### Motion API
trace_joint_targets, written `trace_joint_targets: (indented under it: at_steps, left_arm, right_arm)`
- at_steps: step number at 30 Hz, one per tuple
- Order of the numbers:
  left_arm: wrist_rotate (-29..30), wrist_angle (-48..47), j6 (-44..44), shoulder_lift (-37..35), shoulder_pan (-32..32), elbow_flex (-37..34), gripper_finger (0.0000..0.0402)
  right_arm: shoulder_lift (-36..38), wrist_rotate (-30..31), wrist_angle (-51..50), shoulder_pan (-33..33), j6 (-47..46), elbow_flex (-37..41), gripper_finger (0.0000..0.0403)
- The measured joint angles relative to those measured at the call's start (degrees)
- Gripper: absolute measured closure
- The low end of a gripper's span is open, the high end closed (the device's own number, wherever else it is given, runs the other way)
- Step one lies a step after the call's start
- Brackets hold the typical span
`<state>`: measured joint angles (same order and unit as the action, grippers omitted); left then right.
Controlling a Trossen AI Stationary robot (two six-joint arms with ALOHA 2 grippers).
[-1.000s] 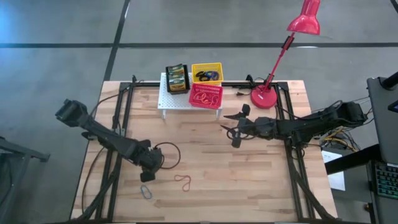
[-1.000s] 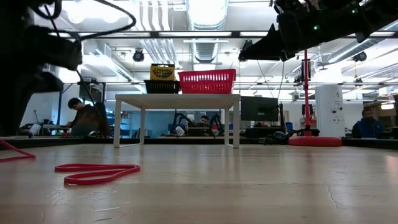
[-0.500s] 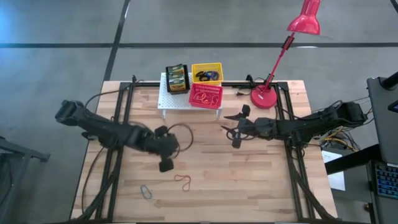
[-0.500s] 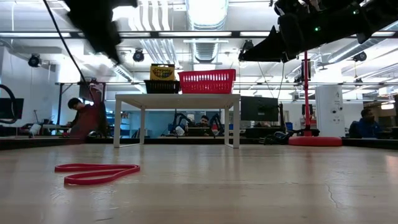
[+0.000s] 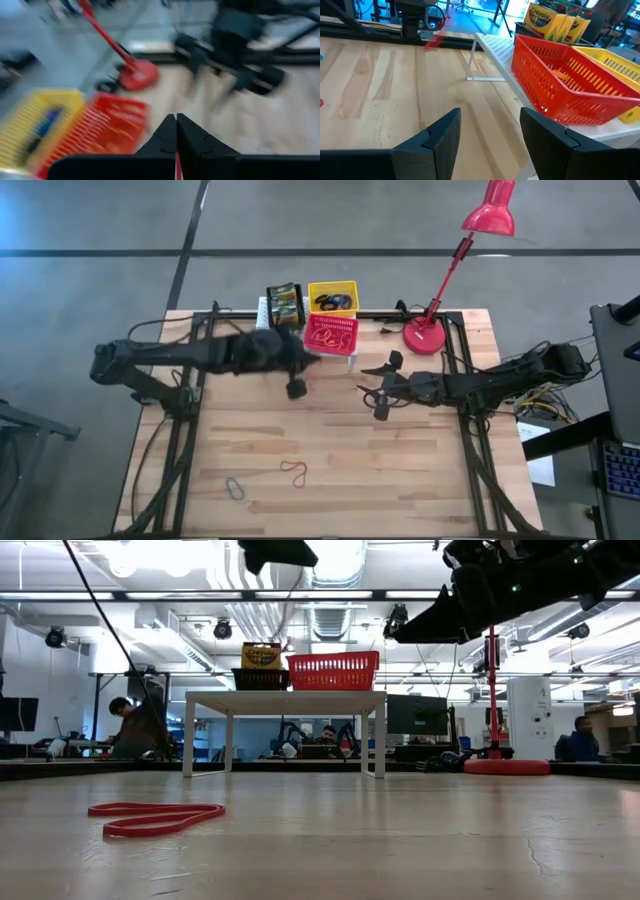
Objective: Pick & Place Office Desk Supplies
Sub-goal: Put the red rubber band into the red bin on the shelf
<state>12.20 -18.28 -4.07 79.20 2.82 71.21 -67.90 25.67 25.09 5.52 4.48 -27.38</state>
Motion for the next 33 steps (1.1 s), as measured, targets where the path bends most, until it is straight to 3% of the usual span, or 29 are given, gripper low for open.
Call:
trace_joint_targets:
  at_steps: [4, 8, 13, 19, 33]
  left_arm:
    - [-0.4, 6.7, -8.0, 0.8, 6.0, 0.5, 0.0399]
    - [-5.8, 12.4, -12.7, 3.3, 11.7, 0.6, 0.0399]
    - [-9.5, 19.3, -14.2, 8.4, 16.6, 0.6, 0.0397]
    - [-9.5, 19.3, -14.2, 12.6, 18.8, 0.6, 0.0391]
    - [-7.8, 16.1, -13.5, 10.8, 19.7, 1.7, 0.0233]
  right_arm:
    - [0.0, 0.0, 0.0, 0.0, 0.0, 0.0, 0.0202]
    - [0.0, 0.0, 0.4, 0.0, 0.0, 0.0, 0.0202]
    - [0.0, 0.0, 0.4, 0.0, 0.0, 0.0, 0.0202]
    - [0.0, 0.0, 0.3, 0.0, 0.0, 0.0, 0.0202]
    - [0.0, -0.2, 0.4, 0.0, 0.0, 0.0, 0.0202]
